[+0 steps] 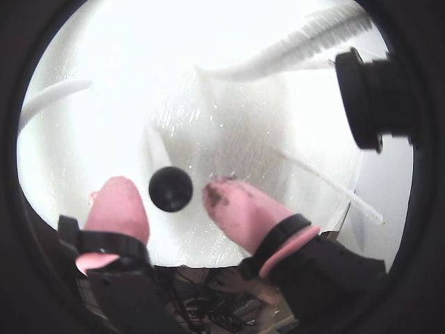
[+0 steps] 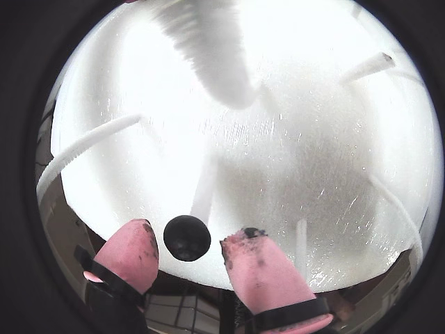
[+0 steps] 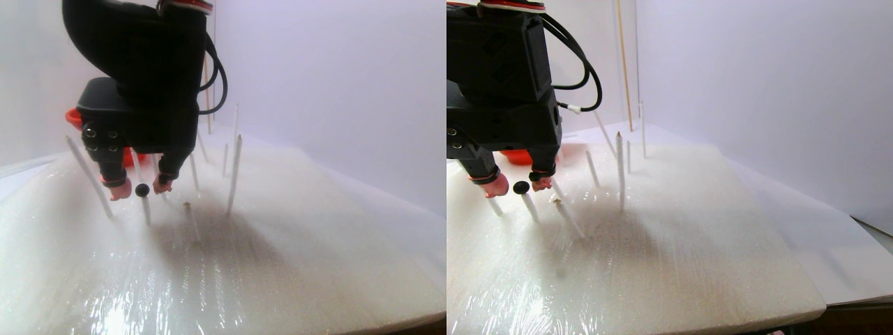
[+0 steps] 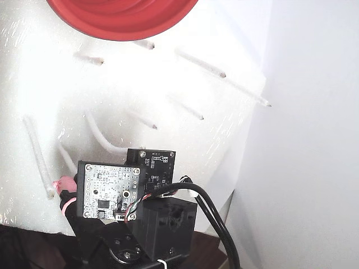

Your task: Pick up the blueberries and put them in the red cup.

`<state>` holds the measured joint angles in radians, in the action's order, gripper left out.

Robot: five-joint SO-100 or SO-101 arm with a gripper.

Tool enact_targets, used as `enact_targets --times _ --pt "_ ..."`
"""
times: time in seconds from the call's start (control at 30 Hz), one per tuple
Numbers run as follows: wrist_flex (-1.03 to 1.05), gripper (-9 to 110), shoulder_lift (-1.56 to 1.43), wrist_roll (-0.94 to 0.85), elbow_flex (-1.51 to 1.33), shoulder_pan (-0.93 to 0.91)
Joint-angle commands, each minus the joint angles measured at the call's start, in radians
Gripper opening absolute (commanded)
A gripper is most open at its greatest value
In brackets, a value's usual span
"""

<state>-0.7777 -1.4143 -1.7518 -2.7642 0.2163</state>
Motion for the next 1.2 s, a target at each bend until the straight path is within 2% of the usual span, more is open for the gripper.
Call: enact_targets --times 0.0,1.17 --pt "-0.025 18 0.003 0.014 0.002 0.018" --pt "-0.095 10 0.031 0.018 0.006 0.021"
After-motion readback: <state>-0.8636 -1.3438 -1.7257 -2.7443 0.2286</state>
